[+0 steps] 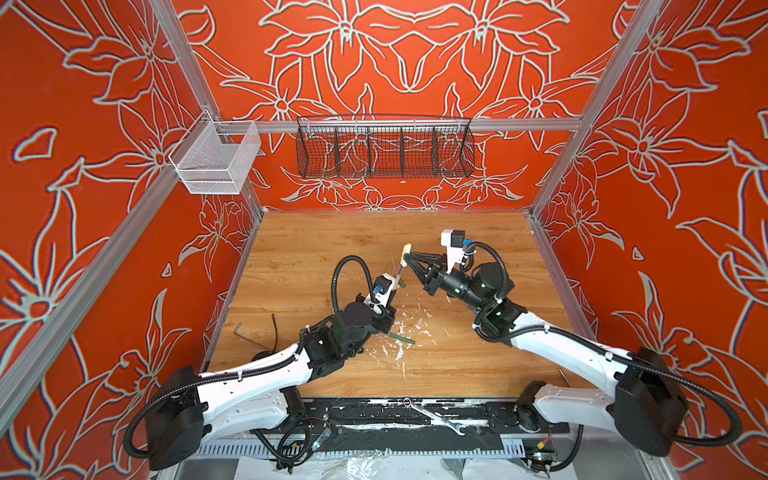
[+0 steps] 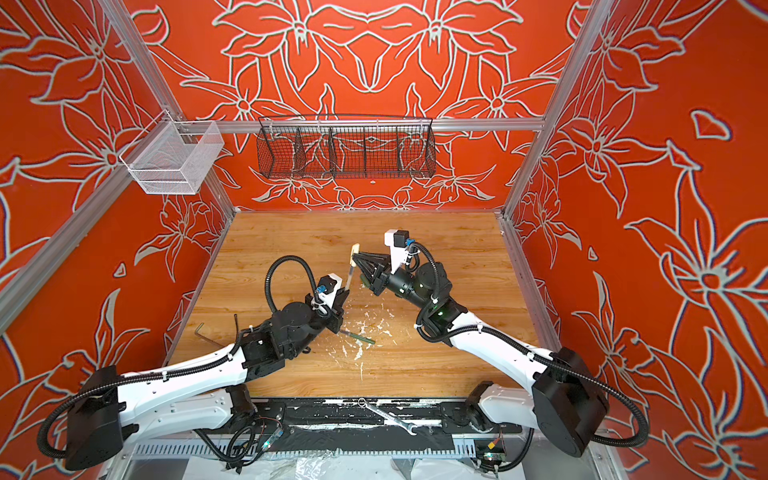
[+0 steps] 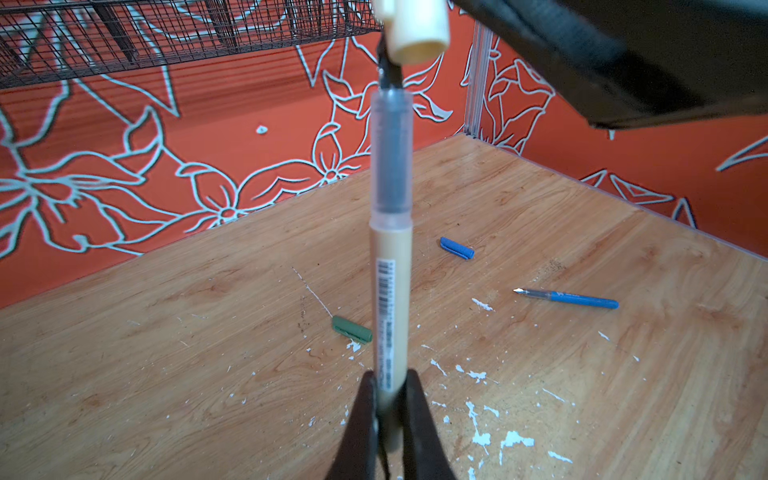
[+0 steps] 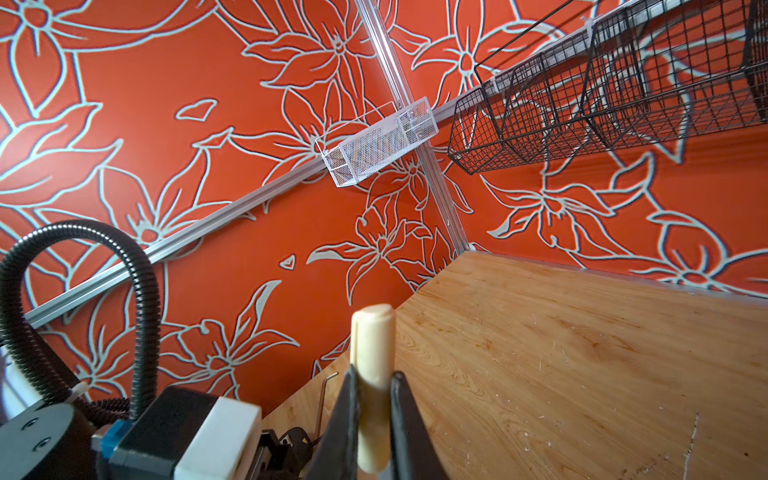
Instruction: Insert the pens into the pen caps
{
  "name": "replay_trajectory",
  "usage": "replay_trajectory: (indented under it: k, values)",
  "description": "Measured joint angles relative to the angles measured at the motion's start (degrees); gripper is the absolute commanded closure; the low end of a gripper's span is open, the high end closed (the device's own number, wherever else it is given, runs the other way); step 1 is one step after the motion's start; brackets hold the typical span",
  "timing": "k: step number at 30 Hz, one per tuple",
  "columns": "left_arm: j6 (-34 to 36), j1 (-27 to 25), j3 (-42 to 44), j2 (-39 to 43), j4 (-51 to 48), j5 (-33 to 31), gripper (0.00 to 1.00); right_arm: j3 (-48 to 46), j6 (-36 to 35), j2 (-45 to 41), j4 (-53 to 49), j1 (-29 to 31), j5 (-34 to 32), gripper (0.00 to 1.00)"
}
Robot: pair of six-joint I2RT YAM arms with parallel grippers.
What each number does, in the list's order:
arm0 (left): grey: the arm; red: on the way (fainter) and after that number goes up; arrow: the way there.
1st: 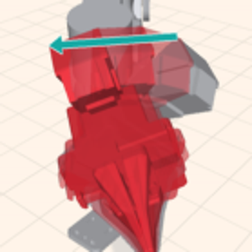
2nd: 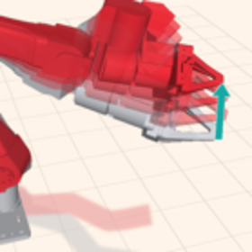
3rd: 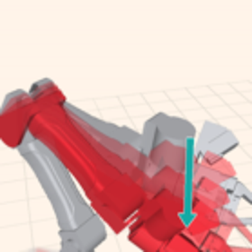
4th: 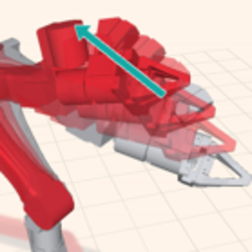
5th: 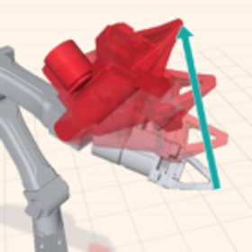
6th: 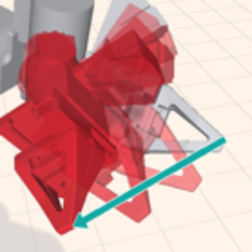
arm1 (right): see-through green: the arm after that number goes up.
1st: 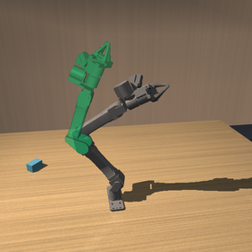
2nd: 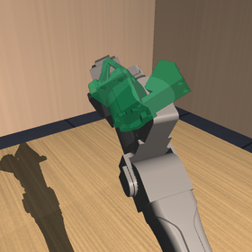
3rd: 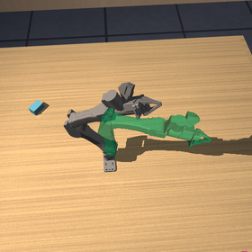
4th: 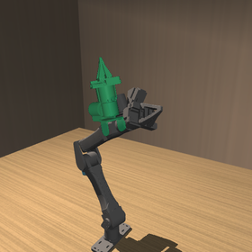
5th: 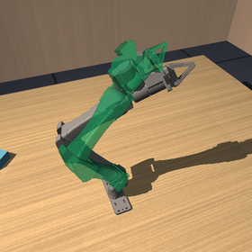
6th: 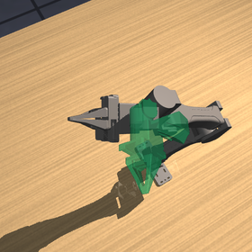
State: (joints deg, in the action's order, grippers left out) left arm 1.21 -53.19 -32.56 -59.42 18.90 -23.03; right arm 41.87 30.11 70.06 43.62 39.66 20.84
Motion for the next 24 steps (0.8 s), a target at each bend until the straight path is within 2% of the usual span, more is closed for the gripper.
replay_trajectory:
  k: [24]
  values:
    - [-0.26,0.0,0.0,0.7,-0.28,0.85,1.0,2.49,-5.42,-1.75,-3.06,0.24,-3.34,0.95]
